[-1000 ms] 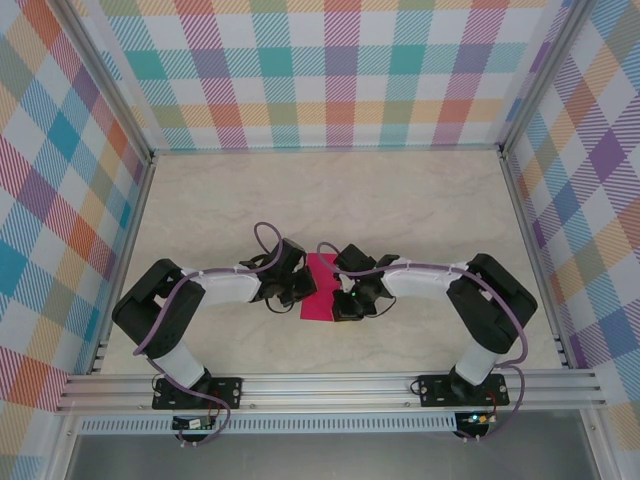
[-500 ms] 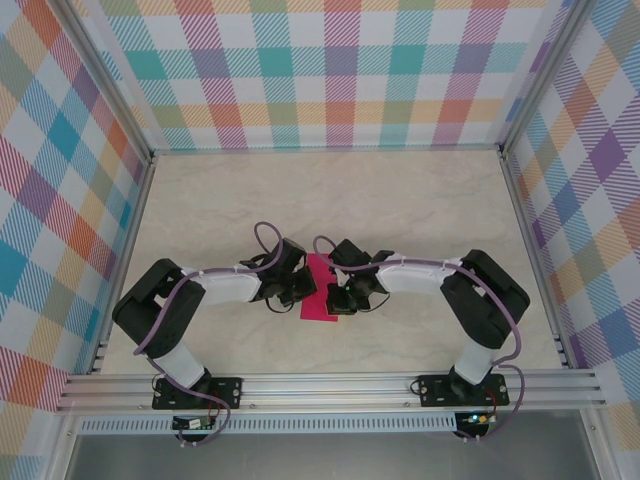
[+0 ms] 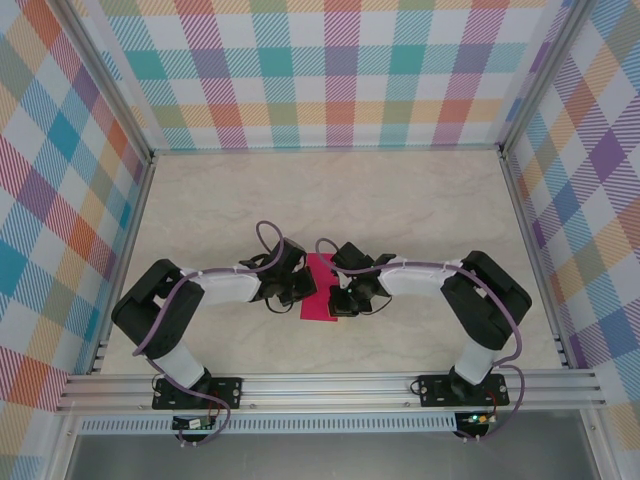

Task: Fold a paper plane with a square sheet of paper (pick it up from the middle)
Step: Fold the triangle a second time at the center of the table.

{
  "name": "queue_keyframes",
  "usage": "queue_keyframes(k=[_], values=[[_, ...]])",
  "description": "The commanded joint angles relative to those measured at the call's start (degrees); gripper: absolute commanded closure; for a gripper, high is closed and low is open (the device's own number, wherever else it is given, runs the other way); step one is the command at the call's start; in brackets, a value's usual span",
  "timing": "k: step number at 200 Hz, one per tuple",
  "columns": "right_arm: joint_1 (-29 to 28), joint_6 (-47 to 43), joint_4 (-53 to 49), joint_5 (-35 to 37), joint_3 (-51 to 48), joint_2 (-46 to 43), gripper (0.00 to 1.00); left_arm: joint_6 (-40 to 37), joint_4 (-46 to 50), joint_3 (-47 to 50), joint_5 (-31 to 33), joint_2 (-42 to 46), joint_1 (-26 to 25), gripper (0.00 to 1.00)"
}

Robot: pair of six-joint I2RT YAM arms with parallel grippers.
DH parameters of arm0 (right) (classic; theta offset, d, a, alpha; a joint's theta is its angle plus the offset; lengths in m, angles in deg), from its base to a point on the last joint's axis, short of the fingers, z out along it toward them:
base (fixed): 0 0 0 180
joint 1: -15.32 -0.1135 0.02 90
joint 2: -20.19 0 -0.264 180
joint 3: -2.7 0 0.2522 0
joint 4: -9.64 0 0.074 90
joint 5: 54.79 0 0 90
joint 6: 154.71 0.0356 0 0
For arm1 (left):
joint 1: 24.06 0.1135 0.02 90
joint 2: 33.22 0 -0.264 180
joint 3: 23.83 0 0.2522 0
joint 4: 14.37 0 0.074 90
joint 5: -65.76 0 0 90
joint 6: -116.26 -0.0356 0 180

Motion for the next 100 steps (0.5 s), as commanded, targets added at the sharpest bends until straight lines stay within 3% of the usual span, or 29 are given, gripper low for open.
queue_keyframes(k=[1, 100], values=[[-0.2, 1.4, -3.9, 0.6, -2.2, 1.1, 0.94, -3.7, 3.0, -1.0, -2.0, 2.5, -0.3, 0.99], [-0.2, 2.2, -3.7, 0.2, -2.3, 1.6, 0.94, 3.5, -8.0, 3.5, -6.6, 0.1, -5.8, 0.99]])
